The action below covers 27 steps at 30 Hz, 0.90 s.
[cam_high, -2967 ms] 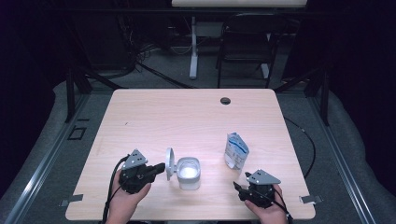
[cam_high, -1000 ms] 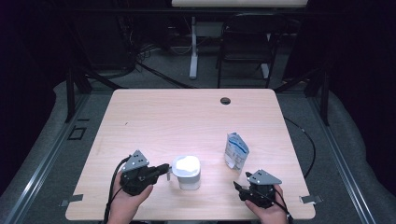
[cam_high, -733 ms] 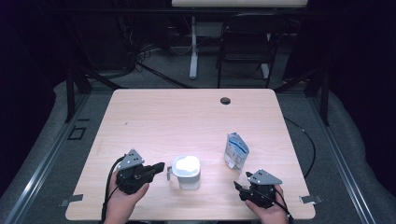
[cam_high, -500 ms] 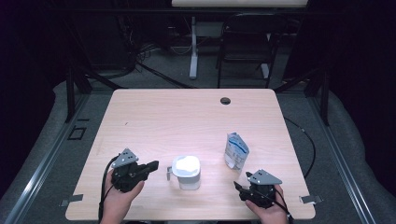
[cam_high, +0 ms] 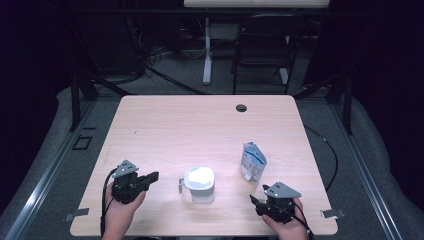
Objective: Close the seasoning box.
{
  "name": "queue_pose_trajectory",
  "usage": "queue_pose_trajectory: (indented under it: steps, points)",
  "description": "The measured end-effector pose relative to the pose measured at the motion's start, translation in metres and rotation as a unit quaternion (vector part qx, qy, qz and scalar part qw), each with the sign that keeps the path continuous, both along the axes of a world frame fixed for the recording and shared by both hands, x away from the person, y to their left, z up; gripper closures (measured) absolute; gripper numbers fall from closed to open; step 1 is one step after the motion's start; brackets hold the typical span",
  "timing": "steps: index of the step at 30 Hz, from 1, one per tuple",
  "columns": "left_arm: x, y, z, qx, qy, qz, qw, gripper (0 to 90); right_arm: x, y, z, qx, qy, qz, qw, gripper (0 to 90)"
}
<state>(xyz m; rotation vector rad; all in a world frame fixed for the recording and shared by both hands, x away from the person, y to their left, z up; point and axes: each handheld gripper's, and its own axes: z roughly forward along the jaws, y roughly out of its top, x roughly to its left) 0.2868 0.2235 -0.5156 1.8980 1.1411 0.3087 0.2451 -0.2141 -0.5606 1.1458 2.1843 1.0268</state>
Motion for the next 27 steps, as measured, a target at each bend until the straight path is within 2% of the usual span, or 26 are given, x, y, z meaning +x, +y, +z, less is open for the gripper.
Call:
queue_pose_trajectory:
  steps: [9, 12, 18, 19, 20, 22, 24, 27]
  points:
    - [0.005, 0.010, -0.018, 0.001, 0.016, 0.027, 0.9995, 90.0, 0.001, 0.000, -0.001, -0.005, 0.003, 0.001, 1.0000, 41.0]
    - [0.007, 0.014, -0.023, 0.008, 0.024, 0.031, 0.9992, 90.0, 0.001, -0.001, -0.002, -0.005, 0.003, 0.001, 1.0000, 41.0]
    - [0.007, 0.018, -0.028, 0.017, 0.026, 0.042, 0.9986, 88.5, 0.002, -0.001, -0.002, -0.006, 0.003, 0.000, 1.0000, 41.0]
    - [0.007, 0.018, -0.028, 0.012, 0.025, 0.043, 0.9987, 88.4, 0.002, -0.001, -0.003, -0.004, 0.002, 0.000, 1.0000, 41.0]
    - [0.007, 0.020, -0.027, 0.013, 0.030, 0.044, 0.9985, 88.1, 0.002, -0.001, -0.003, -0.008, 0.002, 0.000, 1.0000, 40.9]
    - [0.007, 0.022, -0.027, 0.012, 0.025, 0.053, 0.9982, 87.8, 0.003, -0.001, -0.005, -0.017, 0.002, 0.005, 0.9998, 40.8]
    - [0.006, 0.024, -0.027, 0.013, 0.025, 0.057, 0.9980, 84.1, 0.003, -0.001, -0.006, -0.025, 0.002, 0.006, 0.9997, 40.8]
    - [0.007, 0.028, -0.027, 0.010, 0.020, 0.073, 0.9971, 71.5, 0.004, -0.003, -0.007, -0.032, -0.007, 0.010, 0.9994, 40.2]
